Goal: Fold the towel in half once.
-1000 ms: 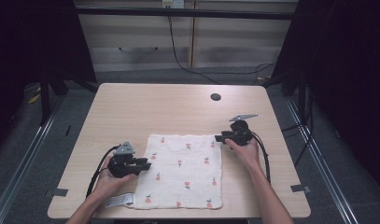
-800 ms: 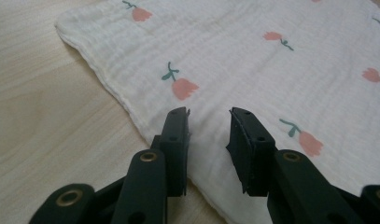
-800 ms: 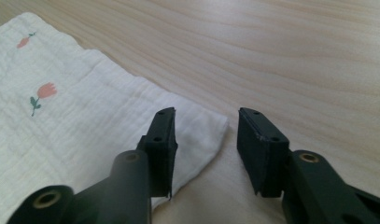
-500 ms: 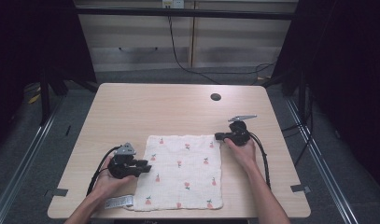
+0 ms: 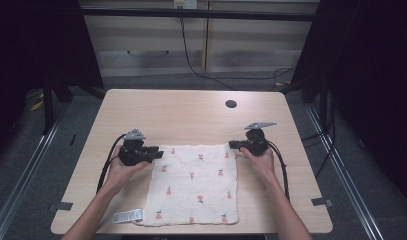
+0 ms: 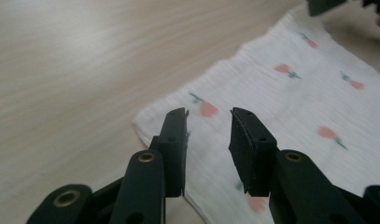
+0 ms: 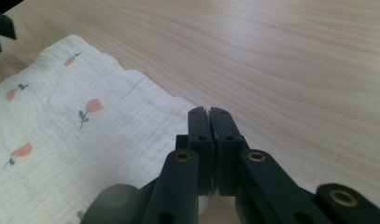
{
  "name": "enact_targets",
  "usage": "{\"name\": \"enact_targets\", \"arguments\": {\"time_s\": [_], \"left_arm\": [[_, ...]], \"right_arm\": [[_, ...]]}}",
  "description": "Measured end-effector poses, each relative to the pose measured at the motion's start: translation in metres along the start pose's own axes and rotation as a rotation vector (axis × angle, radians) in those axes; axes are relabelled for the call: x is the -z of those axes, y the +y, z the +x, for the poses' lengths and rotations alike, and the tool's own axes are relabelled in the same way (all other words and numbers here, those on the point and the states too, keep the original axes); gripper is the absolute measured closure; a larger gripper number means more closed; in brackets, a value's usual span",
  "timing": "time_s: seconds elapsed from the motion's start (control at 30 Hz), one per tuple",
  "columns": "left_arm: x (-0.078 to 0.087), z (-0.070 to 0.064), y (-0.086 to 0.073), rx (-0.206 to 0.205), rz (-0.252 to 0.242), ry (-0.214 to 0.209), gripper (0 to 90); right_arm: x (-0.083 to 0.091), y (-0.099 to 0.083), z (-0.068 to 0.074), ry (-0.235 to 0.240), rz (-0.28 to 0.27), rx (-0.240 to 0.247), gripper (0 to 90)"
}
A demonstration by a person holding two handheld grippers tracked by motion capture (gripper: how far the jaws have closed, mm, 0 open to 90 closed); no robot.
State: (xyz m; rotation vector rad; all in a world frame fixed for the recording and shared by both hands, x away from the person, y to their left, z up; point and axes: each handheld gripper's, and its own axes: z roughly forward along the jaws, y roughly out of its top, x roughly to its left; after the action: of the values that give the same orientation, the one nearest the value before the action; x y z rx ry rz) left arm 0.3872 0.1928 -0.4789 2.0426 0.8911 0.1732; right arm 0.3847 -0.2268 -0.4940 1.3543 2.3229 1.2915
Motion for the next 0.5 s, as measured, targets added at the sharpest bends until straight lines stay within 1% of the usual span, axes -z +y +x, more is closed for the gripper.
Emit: {"name": "enact_targets", "arguments": {"time_s": [0.07,0.1,0.13,0.17,0.23,0.3,0.37,0.4,0.43,0.5], "left_arm": [[-0.006,0.009,0.002,0.022,0.001,0.013,68.6],[-0.011,0.014,0.002,0.038,-0.003,0.028,69.1],[-0.014,0.017,0.002,0.055,-0.007,0.029,70.0],[-0.017,0.021,0.002,0.065,-0.007,0.022,70.3],[-0.023,0.025,0.001,0.078,-0.009,0.024,70.3],[-0.029,0.028,-0.001,0.075,0.008,0.033,70.4],[-0.034,0.028,-0.002,0.082,0.012,0.035,70.1],[-0.036,0.028,-0.002,0.075,0.020,0.035,69.8],[-0.038,0.027,-0.003,0.073,0.021,0.050,69.9],[-0.041,0.026,-0.003,0.071,0.016,0.043,70.3]], "right_arm": [[0.001,-0.002,-0.001,-0.003,0.002,-0.002,88.1],[0.001,-0.003,-0.001,0.001,-0.003,0.000,88.1],[0.002,-0.003,-0.001,0.002,-0.003,-0.004,88.0],[0.002,-0.003,-0.001,0.000,-0.006,-0.004,88.0],[0.002,-0.004,-0.001,0.001,-0.005,-0.001,88.0],[0.002,-0.004,-0.001,0.005,0.000,0.002,87.9],[0.001,-0.004,-0.001,0.003,0.004,0.004,87.9],[0.001,-0.004,-0.002,0.005,0.004,0.001,87.9],[0.000,-0.005,-0.002,0.006,0.003,0.000,87.8],[-0.001,-0.005,-0.003,0.009,0.000,-0.001,87.3]]}}
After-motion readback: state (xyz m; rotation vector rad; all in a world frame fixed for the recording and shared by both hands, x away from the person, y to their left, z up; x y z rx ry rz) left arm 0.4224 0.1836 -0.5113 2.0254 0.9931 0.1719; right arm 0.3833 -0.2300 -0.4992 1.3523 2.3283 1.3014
